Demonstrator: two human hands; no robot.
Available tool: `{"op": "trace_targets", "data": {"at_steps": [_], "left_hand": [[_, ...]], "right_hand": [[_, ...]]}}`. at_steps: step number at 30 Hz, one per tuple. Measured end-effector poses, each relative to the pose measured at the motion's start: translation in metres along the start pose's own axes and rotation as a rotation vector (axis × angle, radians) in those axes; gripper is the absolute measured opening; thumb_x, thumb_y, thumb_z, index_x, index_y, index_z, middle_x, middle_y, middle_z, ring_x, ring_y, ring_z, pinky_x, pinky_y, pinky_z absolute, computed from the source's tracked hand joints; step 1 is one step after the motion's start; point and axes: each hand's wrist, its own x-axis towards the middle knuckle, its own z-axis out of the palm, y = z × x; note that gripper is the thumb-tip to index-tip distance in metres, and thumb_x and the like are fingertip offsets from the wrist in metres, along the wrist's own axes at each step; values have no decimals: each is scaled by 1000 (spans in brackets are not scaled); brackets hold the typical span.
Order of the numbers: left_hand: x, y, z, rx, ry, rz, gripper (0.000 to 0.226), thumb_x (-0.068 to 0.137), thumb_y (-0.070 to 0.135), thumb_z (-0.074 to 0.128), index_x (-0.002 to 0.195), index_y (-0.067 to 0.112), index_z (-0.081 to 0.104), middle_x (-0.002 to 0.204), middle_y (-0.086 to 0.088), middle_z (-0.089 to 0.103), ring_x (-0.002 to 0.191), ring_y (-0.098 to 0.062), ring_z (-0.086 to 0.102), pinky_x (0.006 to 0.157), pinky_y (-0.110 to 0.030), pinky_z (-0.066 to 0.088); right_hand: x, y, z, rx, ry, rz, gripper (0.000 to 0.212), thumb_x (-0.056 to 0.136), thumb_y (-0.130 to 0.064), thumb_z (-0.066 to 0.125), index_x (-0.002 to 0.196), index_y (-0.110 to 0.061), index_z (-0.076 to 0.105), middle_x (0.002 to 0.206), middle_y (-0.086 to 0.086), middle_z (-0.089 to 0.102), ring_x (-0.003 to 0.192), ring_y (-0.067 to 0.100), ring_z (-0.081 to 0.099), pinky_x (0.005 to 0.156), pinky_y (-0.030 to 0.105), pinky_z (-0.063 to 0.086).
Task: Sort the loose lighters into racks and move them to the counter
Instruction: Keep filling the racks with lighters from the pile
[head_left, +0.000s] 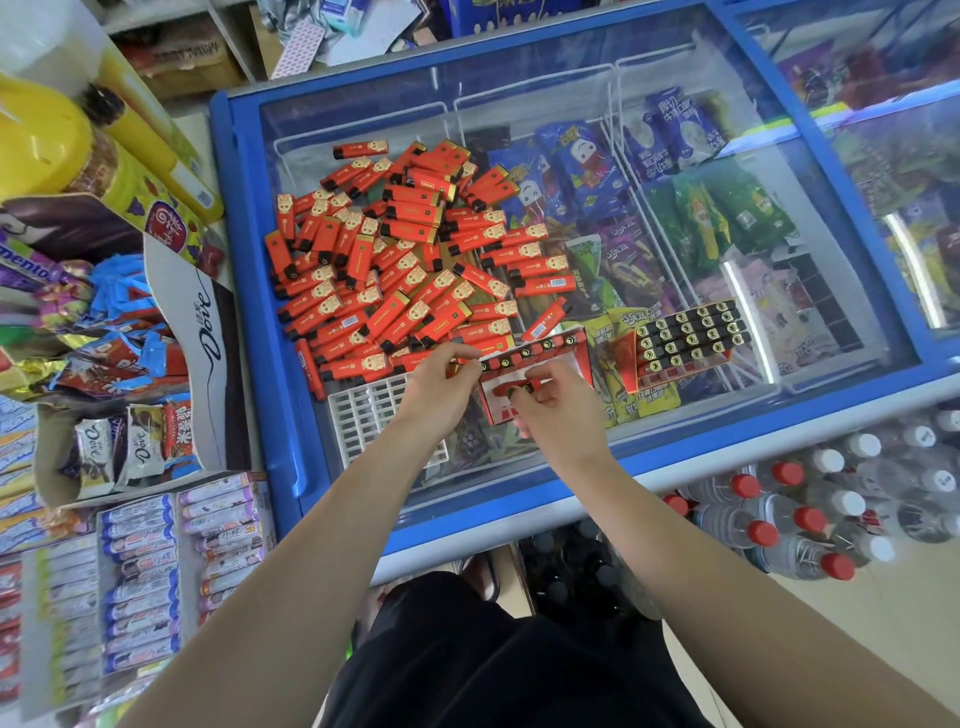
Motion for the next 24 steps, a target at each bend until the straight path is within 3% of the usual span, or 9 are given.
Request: {"op": "trace_targets", "data": {"at_steps": [5,14,20,24], "left_hand": [[4,-1,-2,36,-7,13,17,107,28,53,118,25,65,66,0,51,46,-12,37,46,-25,30],[8,-4,-5,86,9,63,10,103,30,62,110,26,67,73,1,58,40,-3,40,41,-17,33],[9,-5,-5,97,4,60,11,101,28,66,111,24,67,76,0,59,38,0,42,40,-16,35],[11,-4,-4,66,8,35,12,100,26,67,111,23,68,82,1,62,38,3,45,41,-14,36]], "right_hand": [[2,-1,14,88,-30,42,13,93,-10,69,104,-17,66,72,5,73,58,16,70,65,40,62],[5,-3,20,308,-92,135,9,96,-8,66,105,-8,64,90,18,73,75,25,76,81,46,64],[8,-9,19,478,-90,228,12,97,-3,66,108,0,64,92,25,73,74,29,74,72,34,63],[14,-13,17,566,-95,324,11,94,2,68,104,-1,62,83,21,73,70,26,74,70,35,65]]}}
